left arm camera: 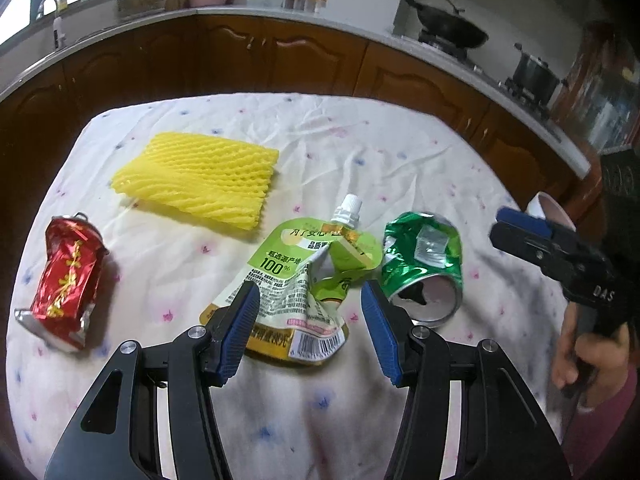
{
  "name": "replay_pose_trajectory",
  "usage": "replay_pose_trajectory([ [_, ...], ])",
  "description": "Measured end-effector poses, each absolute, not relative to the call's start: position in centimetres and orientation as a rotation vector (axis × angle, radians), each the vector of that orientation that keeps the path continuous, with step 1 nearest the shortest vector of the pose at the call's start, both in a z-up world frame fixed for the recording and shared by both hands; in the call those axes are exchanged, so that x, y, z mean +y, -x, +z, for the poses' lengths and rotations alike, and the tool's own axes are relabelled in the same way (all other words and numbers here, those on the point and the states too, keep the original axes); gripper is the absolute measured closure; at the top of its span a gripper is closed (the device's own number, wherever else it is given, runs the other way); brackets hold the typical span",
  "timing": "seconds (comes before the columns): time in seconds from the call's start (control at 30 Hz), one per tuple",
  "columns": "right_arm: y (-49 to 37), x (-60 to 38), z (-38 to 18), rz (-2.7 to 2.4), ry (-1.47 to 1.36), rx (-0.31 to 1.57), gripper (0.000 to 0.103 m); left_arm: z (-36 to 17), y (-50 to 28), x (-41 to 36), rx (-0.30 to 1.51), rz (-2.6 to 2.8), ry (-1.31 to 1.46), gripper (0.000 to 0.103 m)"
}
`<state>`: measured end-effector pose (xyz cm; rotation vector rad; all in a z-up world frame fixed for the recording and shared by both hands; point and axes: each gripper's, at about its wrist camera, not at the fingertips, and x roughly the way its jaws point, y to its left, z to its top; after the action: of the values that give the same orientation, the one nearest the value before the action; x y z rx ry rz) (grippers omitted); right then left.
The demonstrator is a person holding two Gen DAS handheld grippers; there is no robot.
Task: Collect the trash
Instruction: 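Grasp the green spouted pouch with the left tool while the right tool grasps the green crushed can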
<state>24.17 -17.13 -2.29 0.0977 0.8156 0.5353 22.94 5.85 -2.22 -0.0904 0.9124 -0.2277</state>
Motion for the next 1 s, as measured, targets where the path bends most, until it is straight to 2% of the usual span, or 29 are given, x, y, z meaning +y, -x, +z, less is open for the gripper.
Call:
replay_pose_trajectory([
  [0.1,-25.5,-16.2,-3.0,0.556,-0.05,0.843,0.035,-2.5,-23.6,5.8,0.924,-0.246,0.088,0.054],
  [0.23,-27.0,-15.4,-3.9,0.572,-0.022,0.88,0.045,-3.3,-24.4,5.5,0.951,-0.26,0.077,0.072],
  [0.33,-27.4,-14.7,-4.4,0.593,0.0,0.894,0.049,-3.9,-24.6,5.2,0.971,-0.27,0.068,0.086],
  [0.4,-27.6,-13.9,-4.8,0.608,0.024,0.9,0.055,-4.0,-24.4,5.2,0.966,-0.269,0.069,0.086],
  [0.5,-27.7,-12.9,-5.4,0.604,0.066,0.909,0.077,-4.0,-24.3,5.4,0.96,-0.265,0.074,0.09],
  [0.6,-27.3,-12.8,-5.6,0.596,0.081,0.897,0.079,-3.9,-24.1,5.6,0.952,-0.263,0.084,0.093],
  [0.8,-25.7,-14.3,-4.8,0.564,0.051,0.873,0.093,-2.9,-23.3,5.6,0.907,-0.268,0.109,0.095],
  [1.0,-23.5,-16.8,-3.6,0.522,-0.003,0.842,0.093,-1.8,-22.4,4.6,0.876,-0.283,0.113,0.096],
])
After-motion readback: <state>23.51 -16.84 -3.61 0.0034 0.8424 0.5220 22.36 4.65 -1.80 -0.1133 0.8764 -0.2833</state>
